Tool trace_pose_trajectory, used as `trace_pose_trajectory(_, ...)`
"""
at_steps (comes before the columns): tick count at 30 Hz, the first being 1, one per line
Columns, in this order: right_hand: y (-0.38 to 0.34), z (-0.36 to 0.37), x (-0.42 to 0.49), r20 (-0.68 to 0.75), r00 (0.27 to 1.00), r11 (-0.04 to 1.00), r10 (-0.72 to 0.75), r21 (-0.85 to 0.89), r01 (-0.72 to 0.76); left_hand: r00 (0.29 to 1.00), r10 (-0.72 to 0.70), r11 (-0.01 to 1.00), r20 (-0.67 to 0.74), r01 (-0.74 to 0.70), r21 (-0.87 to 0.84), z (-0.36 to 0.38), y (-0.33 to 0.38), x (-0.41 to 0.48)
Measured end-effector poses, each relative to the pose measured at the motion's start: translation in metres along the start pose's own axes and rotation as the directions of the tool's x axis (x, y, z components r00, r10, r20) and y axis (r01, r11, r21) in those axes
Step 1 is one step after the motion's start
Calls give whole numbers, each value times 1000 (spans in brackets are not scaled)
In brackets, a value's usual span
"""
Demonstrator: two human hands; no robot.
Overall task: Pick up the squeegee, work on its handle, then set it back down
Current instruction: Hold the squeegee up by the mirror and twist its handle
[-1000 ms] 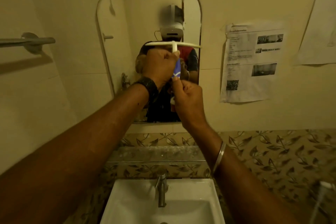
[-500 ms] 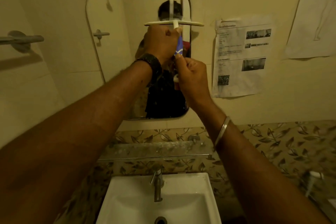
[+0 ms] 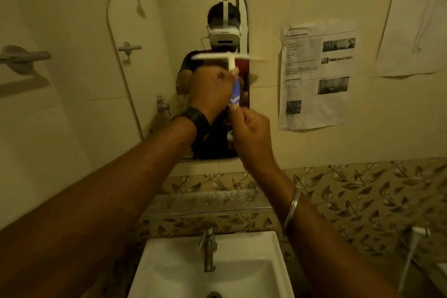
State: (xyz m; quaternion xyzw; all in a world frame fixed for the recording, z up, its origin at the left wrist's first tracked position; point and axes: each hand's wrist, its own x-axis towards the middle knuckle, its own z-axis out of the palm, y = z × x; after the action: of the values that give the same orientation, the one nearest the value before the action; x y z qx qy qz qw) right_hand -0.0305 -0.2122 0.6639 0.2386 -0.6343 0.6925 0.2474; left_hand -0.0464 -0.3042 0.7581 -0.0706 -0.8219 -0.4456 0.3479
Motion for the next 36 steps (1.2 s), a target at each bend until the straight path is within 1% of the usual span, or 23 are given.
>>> trace_pose_trajectory(3, -34, -7, 53, 81, 987, 988, -137, -60, 142, 985, 76, 996, -155, -83, -38, -15, 32, 39)
trace_pose_trajectory(4, -44, -8, 70, 102, 981, 983, -162, -66, 169, 977, 80, 994, -196, -92, -52, -19, 40, 51)
trace_pose_trajectory(7, -54, -7, 103, 117, 972, 972, -203, -97, 214, 964, 65, 998, -257, -66, 2, -24, 49, 73)
trace_pose_trajectory(9, -47, -6, 100, 111, 974, 974, -198, -86, 207, 971, 42, 999, -236, -45, -7, -19, 44, 73)
trace_pose_trajectory(12, -21, -7, 70, 57, 990, 990, -128, -44, 130, 987, 20, 999, -162, -25, -31, -5, 28, 56)
trace_pose_trajectory(15, 7, -2, 31, -9, 999, 999, -37, -11, 37, 998, -4, 1000, -64, 5, 13, 8, 7, 28)
trace_pose_trajectory(17, 20, 6, 4, -48, 999, 999, 26, 21, -25, 999, -36, 999, -3, 36, 12, 11, -8, 6)
trace_pose_trajectory(19, 32, 15, -20, -57, 995, 996, 79, 35, -77, 998, -55, 998, 38, 54, 33, 11, -24, -12)
trace_pose_trajectory(21, 37, 22, -35, -56, 992, 993, 112, 48, -110, 994, -74, 993, 76, 67, 94, 7, -33, -23)
trace_pose_trajectory(23, 32, 23, -34, -64, 992, 993, 110, 55, -107, 994, -65, 994, 87, 57, 92, 2, -30, -23)
trace_pose_trajectory(25, 17, 20, -19, -73, 996, 997, 60, 59, -56, 997, -29, 998, 67, 26, 50, -4, -15, -11)
trace_pose_trajectory(28, -5, 17, 14, -85, 996, 998, -37, 51, 41, 999, 30, 997, 23, -32, 70, -12, 13, 15)
trace_pose_trajectory(30, -8, 18, 27, -96, 994, 997, -56, 52, 61, 998, 56, 994, 12, -57, 92, -14, 22, 26)
trace_pose_trajectory(32, 0, 20, 24, -99, 995, 997, -27, 68, 34, 999, 43, 993, 33, -46, 108, -12, 17, 26)
trace_pose_trajectory(36, 32, 32, -14, -103, 991, 991, 89, 104, -79, 996, -6, 995, 87, -3, 99, -4, -16, -1)
